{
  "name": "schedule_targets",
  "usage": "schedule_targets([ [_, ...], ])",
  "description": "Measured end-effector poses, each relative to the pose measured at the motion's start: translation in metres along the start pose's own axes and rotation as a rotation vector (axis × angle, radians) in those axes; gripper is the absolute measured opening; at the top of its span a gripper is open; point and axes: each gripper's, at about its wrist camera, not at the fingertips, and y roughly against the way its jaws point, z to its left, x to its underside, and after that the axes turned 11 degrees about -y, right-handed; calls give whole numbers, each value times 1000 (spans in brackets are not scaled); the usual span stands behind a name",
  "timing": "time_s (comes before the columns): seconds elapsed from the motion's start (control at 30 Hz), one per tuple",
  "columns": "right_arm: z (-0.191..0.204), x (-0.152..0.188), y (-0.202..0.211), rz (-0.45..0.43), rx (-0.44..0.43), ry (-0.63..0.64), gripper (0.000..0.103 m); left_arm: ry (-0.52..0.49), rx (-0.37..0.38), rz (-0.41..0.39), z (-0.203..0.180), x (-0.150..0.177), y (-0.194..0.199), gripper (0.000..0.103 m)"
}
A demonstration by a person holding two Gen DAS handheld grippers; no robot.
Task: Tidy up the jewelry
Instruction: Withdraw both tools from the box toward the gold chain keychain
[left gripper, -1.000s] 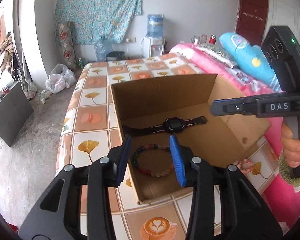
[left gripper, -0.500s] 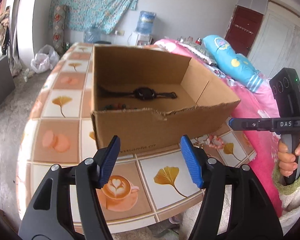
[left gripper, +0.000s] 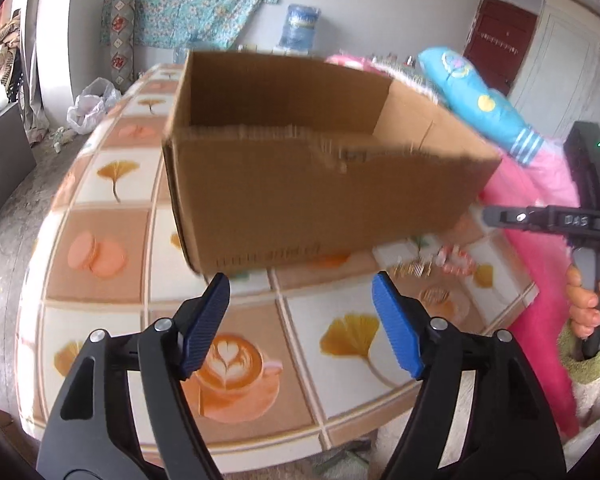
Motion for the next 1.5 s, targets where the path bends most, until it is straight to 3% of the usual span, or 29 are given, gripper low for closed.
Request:
schedule_targets([
  [0.13,-9,27,-5,17,111,38,77,-49,-68,115,-10,17,-23,76],
  [0.23,-7,43,-13,12,184,105,82,-147,-170,130,-26,21,-30,87],
  [0.37,-5,55,-34,2,297,184,89,-94,-180,127,-21,22,-30,95],
  [0.4,-3,59,-38,-13,315,209,95,-91,-182,126,-20,22,-31,95],
  [0.6,-4,67,-38,-87,304,205,96,-101,-188,92,-23,24,-28,96],
  [0.8,-5,71,-34,-100,286,219,97,-112,-171,120,-21,24,-29,96],
  [0.9,-6,66,-32,-53,282,238,96,-114,-165,134,-20,23,-30,96],
  [0.97,-3,62,-24,-91,290,225,96,-110,-166,140,-19,22,-32,96],
  [1.1,12,56,-12,-217,345,278,96,-101,-170,146,-19,22,-33,96],
  [1.2,25,55,-19,-199,304,346,96,-99,-168,164,-16,20,-34,96],
  [1.33,31,56,-42,-179,351,429,96,-113,-157,164,-17,20,-34,96],
  [1.5,0,32,-45,-175,360,284,93,-103,-140,155,-16,18,-31,94],
])
